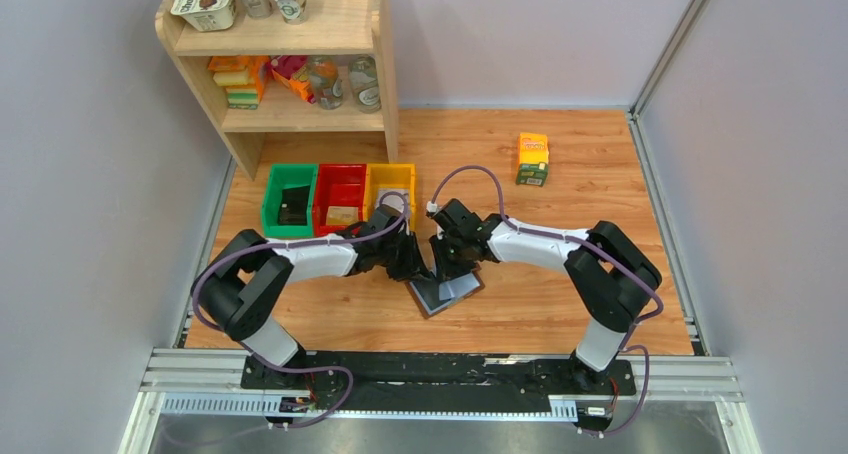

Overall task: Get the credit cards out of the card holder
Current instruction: Remove the credit card from the card holder.

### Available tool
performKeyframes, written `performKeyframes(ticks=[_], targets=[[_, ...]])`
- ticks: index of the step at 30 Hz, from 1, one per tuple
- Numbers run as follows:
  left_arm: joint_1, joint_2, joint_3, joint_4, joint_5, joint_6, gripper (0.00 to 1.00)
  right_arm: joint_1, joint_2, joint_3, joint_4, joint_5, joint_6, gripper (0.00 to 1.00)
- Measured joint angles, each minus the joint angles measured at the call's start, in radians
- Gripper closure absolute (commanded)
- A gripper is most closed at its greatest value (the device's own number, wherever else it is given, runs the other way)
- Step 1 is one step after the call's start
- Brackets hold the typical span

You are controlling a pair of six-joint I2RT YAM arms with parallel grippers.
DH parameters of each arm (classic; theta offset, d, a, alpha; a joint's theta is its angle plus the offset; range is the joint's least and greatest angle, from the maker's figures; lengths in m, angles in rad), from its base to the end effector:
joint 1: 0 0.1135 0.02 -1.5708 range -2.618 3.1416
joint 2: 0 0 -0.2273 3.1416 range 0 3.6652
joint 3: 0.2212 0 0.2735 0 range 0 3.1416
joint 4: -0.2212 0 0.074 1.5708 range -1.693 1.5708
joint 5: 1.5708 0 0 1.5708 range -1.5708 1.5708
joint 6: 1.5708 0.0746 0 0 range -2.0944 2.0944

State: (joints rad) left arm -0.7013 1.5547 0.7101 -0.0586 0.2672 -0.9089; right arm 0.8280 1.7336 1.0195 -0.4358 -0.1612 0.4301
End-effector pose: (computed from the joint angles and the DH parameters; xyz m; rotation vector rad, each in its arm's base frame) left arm 0.2385 -0.2272 0.0665 -0.1554 2.7125 -0.9313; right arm 0.2334 0.2719 0.0736 -0.6104 2.7792 0.5434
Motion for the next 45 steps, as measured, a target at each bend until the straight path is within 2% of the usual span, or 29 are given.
performKeyframes(ticks=[4,9,23,27,33,38,45], targets=[[-0.011,0.064,0.008,0.063,0.056,-0.042,0.77,-0.001,0.000,0.000,0.000,-0.001,0.003,0.81],[-0.016,0.084,0.016,0.072,0.073,-0.066,0.78,0.000,0.000,0.011,-0.024,0.049,0.007,0.74],[-0.018,0.129,0.062,0.048,0.097,-0.058,0.79,0.002,-0.013,0.108,-0.182,0.530,-0.016,0.60],[-0.019,0.129,0.071,0.035,0.094,-0.043,0.78,0.001,-0.048,0.107,-0.235,0.613,-0.028,0.57],[-0.026,0.134,0.113,-0.025,0.071,-0.005,0.76,0.000,-0.238,0.047,-0.190,0.550,-0.058,0.51],[-0.026,0.148,0.187,-0.104,0.035,0.028,0.75,-0.002,-0.416,-0.029,-0.115,0.472,-0.064,0.50],[-0.042,0.259,0.356,-0.160,0.018,0.077,0.75,-0.042,-0.494,-0.159,-0.011,0.311,-0.060,0.57]])
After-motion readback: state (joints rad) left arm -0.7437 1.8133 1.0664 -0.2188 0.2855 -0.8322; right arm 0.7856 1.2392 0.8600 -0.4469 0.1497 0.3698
